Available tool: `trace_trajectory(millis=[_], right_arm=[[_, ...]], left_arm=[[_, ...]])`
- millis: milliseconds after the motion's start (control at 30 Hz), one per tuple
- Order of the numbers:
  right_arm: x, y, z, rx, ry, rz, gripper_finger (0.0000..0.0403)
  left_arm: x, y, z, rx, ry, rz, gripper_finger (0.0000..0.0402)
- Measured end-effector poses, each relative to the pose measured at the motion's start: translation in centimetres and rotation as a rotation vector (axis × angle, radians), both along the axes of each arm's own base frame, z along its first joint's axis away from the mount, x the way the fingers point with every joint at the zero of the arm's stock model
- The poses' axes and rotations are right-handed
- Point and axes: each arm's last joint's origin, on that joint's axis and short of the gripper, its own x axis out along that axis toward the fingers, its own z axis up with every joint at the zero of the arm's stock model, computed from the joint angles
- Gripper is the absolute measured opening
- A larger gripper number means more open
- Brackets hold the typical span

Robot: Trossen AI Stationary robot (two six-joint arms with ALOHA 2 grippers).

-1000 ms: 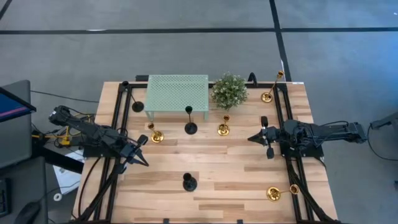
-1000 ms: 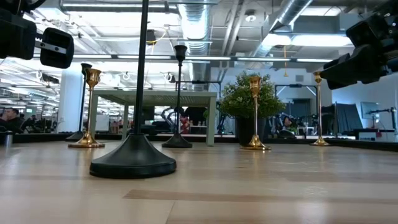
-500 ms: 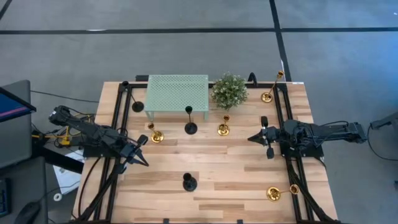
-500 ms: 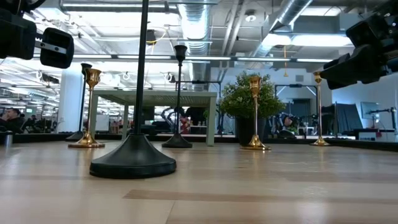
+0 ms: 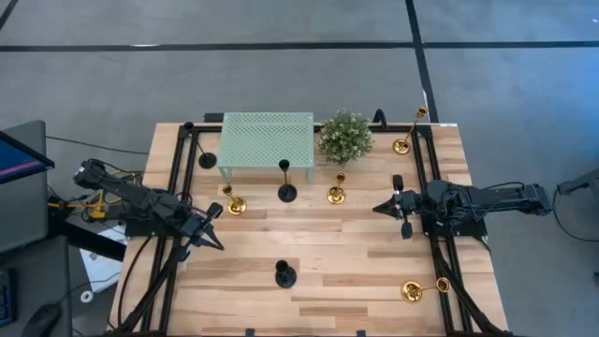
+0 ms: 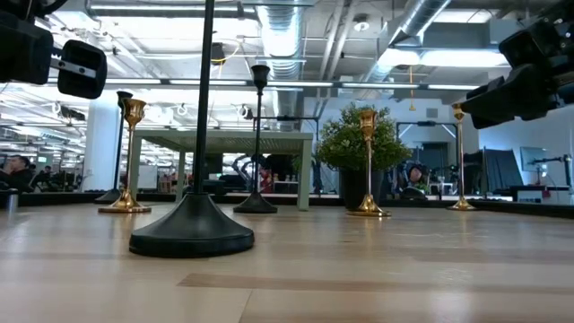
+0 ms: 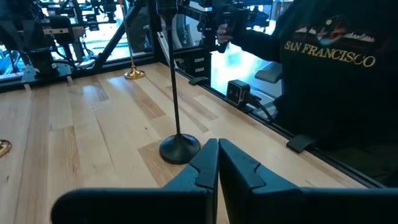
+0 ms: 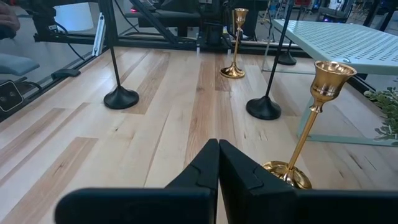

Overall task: Pick & Place candle stick holders
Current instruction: Put the black candle holder on the shelf

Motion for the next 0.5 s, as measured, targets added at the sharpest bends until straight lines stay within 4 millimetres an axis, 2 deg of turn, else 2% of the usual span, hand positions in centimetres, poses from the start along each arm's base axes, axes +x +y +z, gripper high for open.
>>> trace_trajectory(millis=[500], right_arm=[[0.07,0.0,0.25,0.002,-0.031,0.0,0.0]], left_arm=[[0.0,0.0,0.08,-0.009,-0.003,-0.001,0.0011]])
